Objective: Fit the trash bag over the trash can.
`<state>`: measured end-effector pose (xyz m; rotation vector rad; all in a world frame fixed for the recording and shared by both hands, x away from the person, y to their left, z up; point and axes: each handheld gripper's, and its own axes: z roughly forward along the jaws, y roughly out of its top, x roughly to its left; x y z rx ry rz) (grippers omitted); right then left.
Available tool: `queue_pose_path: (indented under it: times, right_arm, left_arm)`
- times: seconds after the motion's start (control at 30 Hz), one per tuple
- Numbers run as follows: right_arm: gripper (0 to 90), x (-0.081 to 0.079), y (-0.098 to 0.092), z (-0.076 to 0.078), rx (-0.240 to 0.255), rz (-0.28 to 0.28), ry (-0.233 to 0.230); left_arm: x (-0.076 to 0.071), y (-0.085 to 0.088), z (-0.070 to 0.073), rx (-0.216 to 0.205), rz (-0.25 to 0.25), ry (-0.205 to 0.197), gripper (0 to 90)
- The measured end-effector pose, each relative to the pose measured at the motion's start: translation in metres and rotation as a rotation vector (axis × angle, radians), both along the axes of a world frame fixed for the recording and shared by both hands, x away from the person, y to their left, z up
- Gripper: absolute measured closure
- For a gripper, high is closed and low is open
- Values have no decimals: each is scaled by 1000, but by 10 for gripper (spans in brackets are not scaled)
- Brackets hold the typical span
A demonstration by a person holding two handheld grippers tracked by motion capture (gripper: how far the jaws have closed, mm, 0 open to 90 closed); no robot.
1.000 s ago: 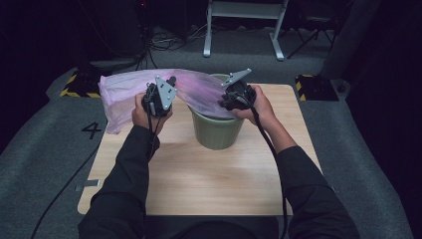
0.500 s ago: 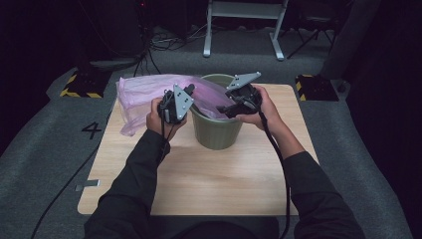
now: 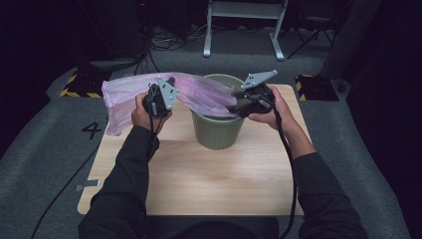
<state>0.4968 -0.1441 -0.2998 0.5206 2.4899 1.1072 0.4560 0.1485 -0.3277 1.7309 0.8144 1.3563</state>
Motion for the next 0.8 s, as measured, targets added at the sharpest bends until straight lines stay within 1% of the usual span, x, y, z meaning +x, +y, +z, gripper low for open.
queue_pose_path:
  times: [0.03, 0.1, 0.13, 0.17, 0.23, 0.27, 0.33, 0.37, 0.43, 0.47, 0.5, 0.6, 0.7, 0.8]
  right_arm:
    - [414, 0, -1, -1, -6, 15, 10]
    - [412, -1, -1, -3, -12, 40, 20]
    - [413, -2, -3, -3, -4, 55, 24]
    - [413, -3, -5, -2, 12, 62, 25]
    - [423, -5, -11, 2, 81, 72, 37]
    - [420, -6, -14, 4, 97, 78, 41]
    - [412, -7, -15, 5, 85, 86, 39]
    - [407, -8, -15, 4, 82, 96, 44]
    - [399, -9, -15, 4, 85, 118, 57]
    - [399, -10, -14, 3, 85, 126, 57]
    - [398, -10, -13, 2, 81, 124, 58]
    - [398, -8, -8, -5, 43, 106, 60]
    - [425, -4, -5, -10, 28, 79, 55]
    - [455, -1, 1, -12, 3, 44, 43]
  left_arm:
    - [-1, -2, 0, 3, 3, -4, 900]
    - [-1, -6, 1, 28, 11, -7, 900]
    - [-1, -7, 1, 44, 14, -9, 900]
    - [0, -8, 2, 45, 11, -8, 900]
    - [2, -8, 2, 47, 13, -4, 900]
    - [3, -8, 2, 48, 17, 0, 900]
    - [6, -8, 2, 43, 21, 12, 900]
    - [7, -8, 1, 28, 20, 19, 900]
    - [8, -8, 1, 25, 23, 27, 900]
    - [8, -9, 1, 16, 19, 31, 900]
    - [9, -10, 1, 14, 14, 32, 900]
    - [8, -12, 1, 9, 5, 33, 900]
    - [8, -13, 6, 10, 4, 29, 900]
    - [9, -12, 16, -20, -5, 23, 900]
